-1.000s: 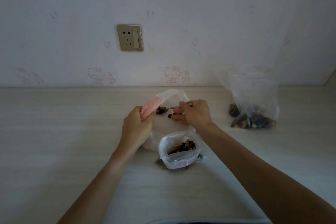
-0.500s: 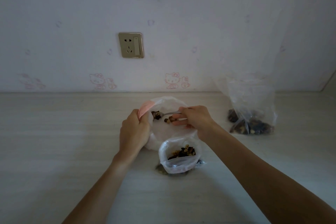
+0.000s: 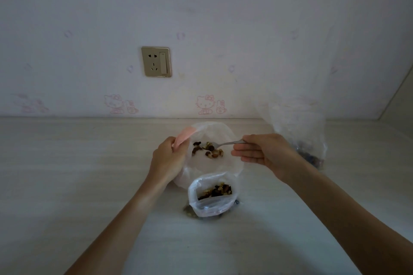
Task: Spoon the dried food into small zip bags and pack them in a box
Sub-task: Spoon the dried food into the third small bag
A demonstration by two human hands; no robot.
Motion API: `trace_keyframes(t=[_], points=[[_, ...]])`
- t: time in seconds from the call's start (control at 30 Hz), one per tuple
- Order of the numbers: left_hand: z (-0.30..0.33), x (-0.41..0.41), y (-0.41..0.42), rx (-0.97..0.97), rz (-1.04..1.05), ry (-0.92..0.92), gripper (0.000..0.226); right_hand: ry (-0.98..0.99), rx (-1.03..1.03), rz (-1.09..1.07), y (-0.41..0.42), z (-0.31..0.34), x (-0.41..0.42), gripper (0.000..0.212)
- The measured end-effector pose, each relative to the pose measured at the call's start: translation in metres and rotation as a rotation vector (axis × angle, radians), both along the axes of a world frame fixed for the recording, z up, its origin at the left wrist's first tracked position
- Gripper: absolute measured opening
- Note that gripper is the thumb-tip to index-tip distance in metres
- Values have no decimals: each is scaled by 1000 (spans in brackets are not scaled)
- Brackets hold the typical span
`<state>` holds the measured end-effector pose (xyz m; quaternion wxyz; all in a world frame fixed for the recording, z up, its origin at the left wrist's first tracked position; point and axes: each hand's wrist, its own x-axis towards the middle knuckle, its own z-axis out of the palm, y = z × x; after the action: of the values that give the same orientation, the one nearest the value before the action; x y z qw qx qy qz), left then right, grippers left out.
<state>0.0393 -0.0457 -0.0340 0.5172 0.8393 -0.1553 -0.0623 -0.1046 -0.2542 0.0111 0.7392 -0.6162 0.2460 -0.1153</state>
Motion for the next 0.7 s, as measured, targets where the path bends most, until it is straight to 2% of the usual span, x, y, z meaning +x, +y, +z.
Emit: trace_keyframes(t=[0.17, 0.23, 0.3, 0.37, 0.47, 0.57, 0.63, 0.7], points=[[4, -13, 23, 103, -14, -249, 63, -69, -55, 32, -6, 11, -28, 22], [7, -25, 33, 85, 16, -401, 55, -97, -58, 52, -5, 12, -40, 21], [11, -40, 41, 44, 1, -518, 38, -112, -68, 73, -2, 10, -50, 23], [14, -54, 48, 25, -59, -517, 31, -125, -79, 97, 4, 7, -58, 24], [10, -71, 55, 95, -157, -441, 44, -156, -108, 136, 10, 1, -68, 32], [3, -78, 58, 139, -247, -394, 40, -179, -225, 139, 15, -5, -74, 36], [2, -77, 57, 113, -283, -359, 27, -252, -407, 133, 19, -8, -79, 27], [1, -76, 56, 71, -284, -354, 21, -332, -764, 136, 21, -8, -85, 21]])
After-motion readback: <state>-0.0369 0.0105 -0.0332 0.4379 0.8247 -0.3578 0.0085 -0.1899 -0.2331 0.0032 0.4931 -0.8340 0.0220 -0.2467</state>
